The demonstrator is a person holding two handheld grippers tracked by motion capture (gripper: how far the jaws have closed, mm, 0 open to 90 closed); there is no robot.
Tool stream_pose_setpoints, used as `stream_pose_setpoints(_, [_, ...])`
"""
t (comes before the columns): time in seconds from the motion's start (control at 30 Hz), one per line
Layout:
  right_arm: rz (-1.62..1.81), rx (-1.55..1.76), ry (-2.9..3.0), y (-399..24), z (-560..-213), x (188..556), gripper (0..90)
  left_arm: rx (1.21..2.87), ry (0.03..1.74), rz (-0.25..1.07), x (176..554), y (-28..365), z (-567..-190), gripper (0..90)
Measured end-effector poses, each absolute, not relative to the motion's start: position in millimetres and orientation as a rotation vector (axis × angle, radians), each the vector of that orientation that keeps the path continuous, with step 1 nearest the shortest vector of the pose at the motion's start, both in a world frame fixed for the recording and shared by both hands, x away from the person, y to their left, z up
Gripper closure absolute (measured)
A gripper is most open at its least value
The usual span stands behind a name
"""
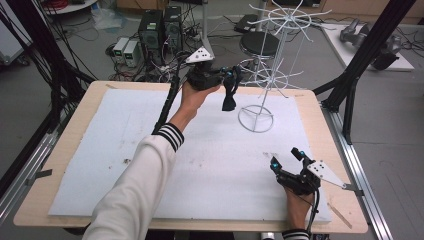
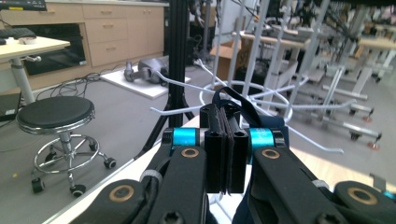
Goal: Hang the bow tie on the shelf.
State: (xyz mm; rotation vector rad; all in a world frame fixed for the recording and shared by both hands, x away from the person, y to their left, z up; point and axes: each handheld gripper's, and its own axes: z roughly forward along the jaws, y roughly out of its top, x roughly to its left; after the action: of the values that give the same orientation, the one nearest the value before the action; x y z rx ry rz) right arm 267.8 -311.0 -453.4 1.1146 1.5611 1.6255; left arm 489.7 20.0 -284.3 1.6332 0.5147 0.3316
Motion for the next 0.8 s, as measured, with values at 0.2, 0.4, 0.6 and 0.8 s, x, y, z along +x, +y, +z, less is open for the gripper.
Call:
stream_pose_setpoints(0.2, [1.627,1.116,1.56,-311.4,-453.4,267.8,10.1,1.622,0.531,0.331,494.1,19.0,-288.7,88.6])
stream_pose_setpoints(0.4, [1.629,1.121,1.557,-311.5,-453.5,267.7,10.1,1.619,0.539,0.33,496.4,14.3,-291.6,88.6])
stream_pose_setpoints(0.6, [1.633,1.118,1.552,-312.2,-453.6,268.3,10.1,1.613,0.544,0.328,497.4,10.2,-294.3,88.6])
stream_pose_setpoints(0.8, [1.637,1.126,1.55,-312.3,-453.6,268.0,10.1,1.611,0.545,0.321,498.5,4.8,-299.0,88.5])
